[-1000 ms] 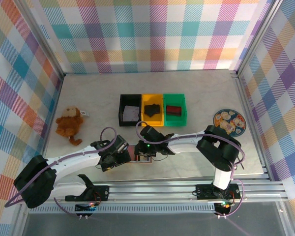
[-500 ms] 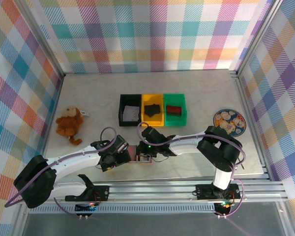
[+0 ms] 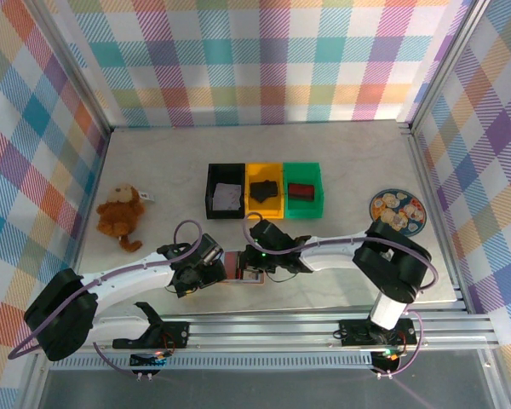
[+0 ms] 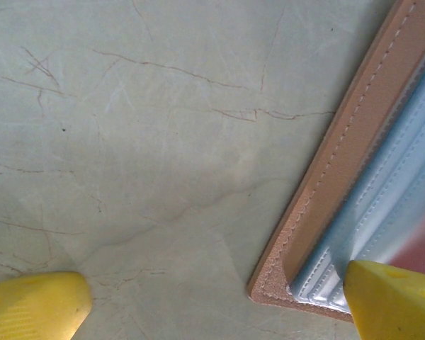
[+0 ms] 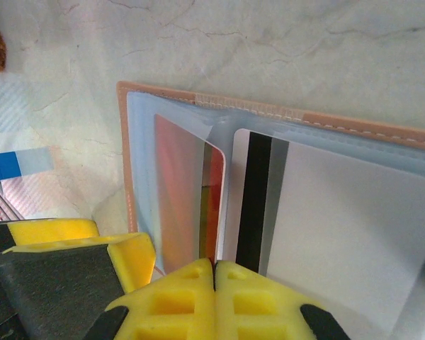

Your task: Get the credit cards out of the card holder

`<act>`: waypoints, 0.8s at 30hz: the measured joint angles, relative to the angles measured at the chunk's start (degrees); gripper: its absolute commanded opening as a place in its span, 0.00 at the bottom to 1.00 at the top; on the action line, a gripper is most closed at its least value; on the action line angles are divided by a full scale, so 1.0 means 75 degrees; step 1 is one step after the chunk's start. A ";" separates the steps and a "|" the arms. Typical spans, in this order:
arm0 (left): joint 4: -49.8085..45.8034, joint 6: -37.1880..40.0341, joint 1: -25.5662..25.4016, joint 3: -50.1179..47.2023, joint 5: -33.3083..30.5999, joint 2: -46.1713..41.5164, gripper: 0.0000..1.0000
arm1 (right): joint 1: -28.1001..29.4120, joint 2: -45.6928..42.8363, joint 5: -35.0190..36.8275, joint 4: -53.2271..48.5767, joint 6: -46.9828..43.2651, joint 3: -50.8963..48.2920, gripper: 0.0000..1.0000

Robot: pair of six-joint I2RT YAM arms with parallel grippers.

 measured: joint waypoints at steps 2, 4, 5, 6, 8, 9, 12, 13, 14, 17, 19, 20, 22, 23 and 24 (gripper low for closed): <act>0.0000 0.0000 0.0000 0.0000 0.0000 0.0000 0.95 | 0.0000 -0.0061 0.0038 -0.0076 -0.0035 -0.0023 0.00; 0.0000 0.0000 0.0000 0.0000 0.0000 0.0000 0.95 | 0.0000 -0.0125 0.0079 -0.0096 -0.0085 -0.0067 0.00; 0.0000 0.0000 0.0000 0.0000 0.0003 0.0000 0.96 | 0.0000 -0.0163 0.0108 -0.0108 -0.0114 -0.0099 0.00; 0.0000 -0.0003 0.0000 0.0000 0.0000 0.0000 0.95 | 0.0000 -0.0207 0.0125 -0.0125 -0.0140 -0.0134 0.00; 0.0000 -0.0003 0.0000 0.0000 0.0003 0.0006 0.95 | 0.0000 -0.0274 0.0149 -0.0184 -0.0166 -0.0172 0.00; 0.0000 0.0000 0.0006 0.0000 0.0000 0.0012 0.96 | 0.0000 -0.0306 0.0154 -0.0189 -0.0169 -0.0189 0.00; 0.0003 -0.0006 0.0006 0.0000 0.0003 0.0032 0.96 | 0.0000 -0.0393 0.0149 -0.0189 -0.0169 -0.0268 0.00; 0.0003 -0.0009 0.0006 0.0000 0.0006 0.0041 0.96 | 0.0000 -0.0399 0.0146 -0.0187 -0.0172 -0.0286 0.00; 0.0003 -0.0009 0.0009 0.0006 0.0006 0.0050 0.95 | 0.0000 -0.0411 0.0143 -0.0187 -0.0172 -0.0306 0.00; -0.0003 -0.0058 0.0012 0.0026 0.0009 0.0061 0.95 | 0.0000 -0.0443 0.0146 -0.0175 -0.0172 -0.0376 0.00; -0.0003 -0.0093 0.0015 0.0029 0.0009 0.0061 0.95 | 0.0000 -0.0446 0.0146 -0.0175 -0.0172 -0.0385 0.00; -0.0009 -0.0117 0.0015 0.0038 0.0012 0.0055 0.95 | 0.0000 -0.0446 0.0146 -0.0172 -0.0169 -0.0385 0.00; -0.0032 -0.0131 0.0038 0.0067 0.0041 -0.0006 0.95 | 0.0000 -0.0437 0.0146 -0.0172 -0.0169 -0.0385 0.00; -0.0035 -0.0143 0.0044 0.0102 0.0067 -0.0067 0.95 | 0.0000 -0.0423 0.0143 -0.0172 -0.0169 -0.0382 0.00; -0.0050 -0.0146 0.0047 0.0105 0.0111 -0.0143 0.96 | 0.0000 -0.0399 0.0140 -0.0172 -0.0169 -0.0373 0.00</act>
